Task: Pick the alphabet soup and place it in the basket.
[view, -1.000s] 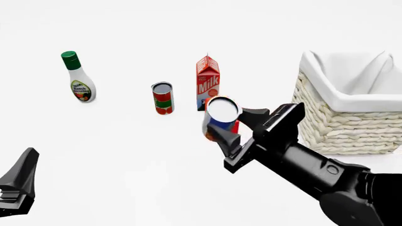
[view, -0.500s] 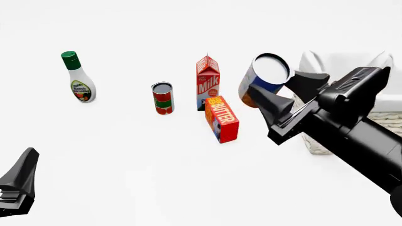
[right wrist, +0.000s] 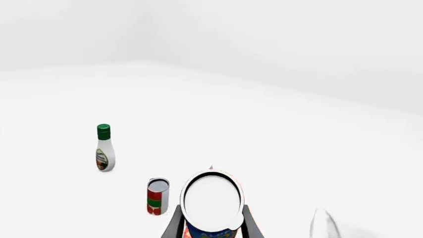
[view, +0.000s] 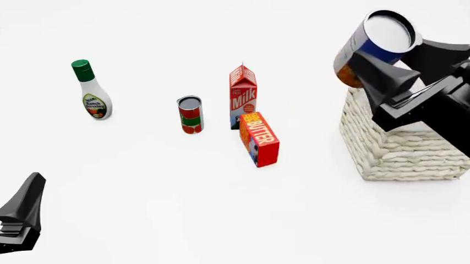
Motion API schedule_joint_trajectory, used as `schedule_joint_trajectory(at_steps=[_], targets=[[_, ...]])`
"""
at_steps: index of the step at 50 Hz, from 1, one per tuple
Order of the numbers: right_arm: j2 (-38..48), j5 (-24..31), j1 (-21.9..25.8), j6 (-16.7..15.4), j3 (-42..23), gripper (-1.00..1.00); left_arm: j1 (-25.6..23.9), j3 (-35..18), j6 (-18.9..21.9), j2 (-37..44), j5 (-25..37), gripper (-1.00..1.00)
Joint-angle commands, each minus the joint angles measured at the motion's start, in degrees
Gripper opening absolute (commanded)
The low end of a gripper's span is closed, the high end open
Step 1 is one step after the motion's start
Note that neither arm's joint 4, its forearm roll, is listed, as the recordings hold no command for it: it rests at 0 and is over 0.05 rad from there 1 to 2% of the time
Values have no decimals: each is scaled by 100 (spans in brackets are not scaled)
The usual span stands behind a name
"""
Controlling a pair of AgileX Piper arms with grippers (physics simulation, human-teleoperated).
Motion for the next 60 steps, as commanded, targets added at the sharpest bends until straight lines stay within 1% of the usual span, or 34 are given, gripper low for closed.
schedule_joint_trajectory(at_steps=[1,11,23,37,47,60], targets=[[-334,422,-439,25,-332,-100,0,0,0,0,0,100],[-372,600,-836,-6,-525,-100,0,0,0,0,0,100],[-310,692,-1387,-51,-659,-100,0,0,0,0,0,100],[-494,1106,-2005,-162,-942,-100,0,0,0,0,0,100],[-596,1305,-2502,-207,-1024,-100,0,0,0,0,0,100],[-550,1341,-3049,-233,-1016,-100,0,0,0,0,0,100]])
